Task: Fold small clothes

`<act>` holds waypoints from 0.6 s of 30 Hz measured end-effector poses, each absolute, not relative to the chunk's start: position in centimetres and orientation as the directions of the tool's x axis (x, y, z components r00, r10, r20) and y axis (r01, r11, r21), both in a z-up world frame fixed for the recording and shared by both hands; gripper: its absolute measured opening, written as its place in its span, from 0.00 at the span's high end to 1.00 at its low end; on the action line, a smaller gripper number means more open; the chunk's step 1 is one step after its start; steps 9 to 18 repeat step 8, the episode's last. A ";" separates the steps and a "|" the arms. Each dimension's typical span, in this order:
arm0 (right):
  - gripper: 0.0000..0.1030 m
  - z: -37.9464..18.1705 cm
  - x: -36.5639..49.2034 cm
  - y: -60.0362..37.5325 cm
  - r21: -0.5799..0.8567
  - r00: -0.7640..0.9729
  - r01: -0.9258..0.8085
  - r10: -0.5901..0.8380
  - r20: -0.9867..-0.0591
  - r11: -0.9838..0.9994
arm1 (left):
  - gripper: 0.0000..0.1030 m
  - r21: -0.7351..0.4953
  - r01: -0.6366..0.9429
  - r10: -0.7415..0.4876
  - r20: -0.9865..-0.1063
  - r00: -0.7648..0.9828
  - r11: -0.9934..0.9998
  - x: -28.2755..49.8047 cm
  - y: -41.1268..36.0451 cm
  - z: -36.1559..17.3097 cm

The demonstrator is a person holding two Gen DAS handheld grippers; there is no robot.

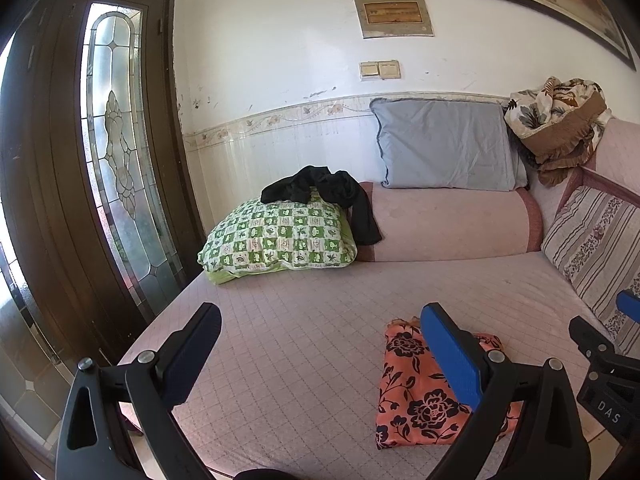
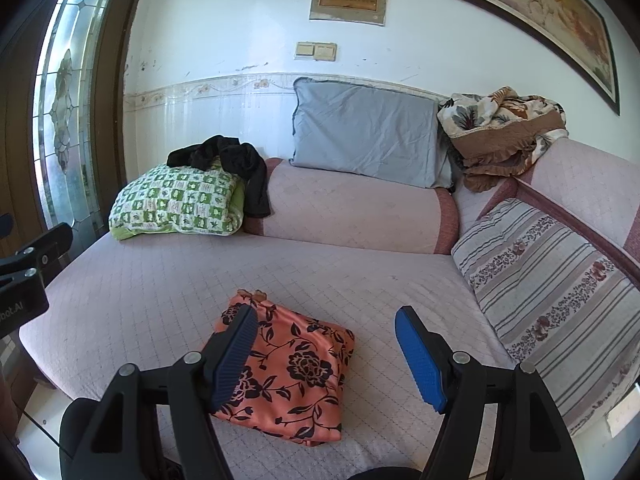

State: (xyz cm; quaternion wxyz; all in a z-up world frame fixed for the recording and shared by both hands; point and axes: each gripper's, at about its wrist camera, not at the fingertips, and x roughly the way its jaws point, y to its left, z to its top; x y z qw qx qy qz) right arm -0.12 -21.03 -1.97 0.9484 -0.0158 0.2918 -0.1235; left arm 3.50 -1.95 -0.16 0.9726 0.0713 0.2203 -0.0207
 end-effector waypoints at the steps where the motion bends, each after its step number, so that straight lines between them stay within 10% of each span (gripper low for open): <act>1: 0.28 -2.0 0.0 -21.0 -0.103 0.799 0.222 -0.241 -0.551 0.970 | 0.03 0.129 0.071 -0.009 -0.431 0.902 0.989 3.6 -1.9 -0.2; 18: 0.28 -3.1 1.4 -20.9 -0.110 0.785 0.212 -0.236 -0.573 0.971 | 0.03 0.130 0.058 0.004 -0.433 0.902 0.990 4.8 -1.8 -0.8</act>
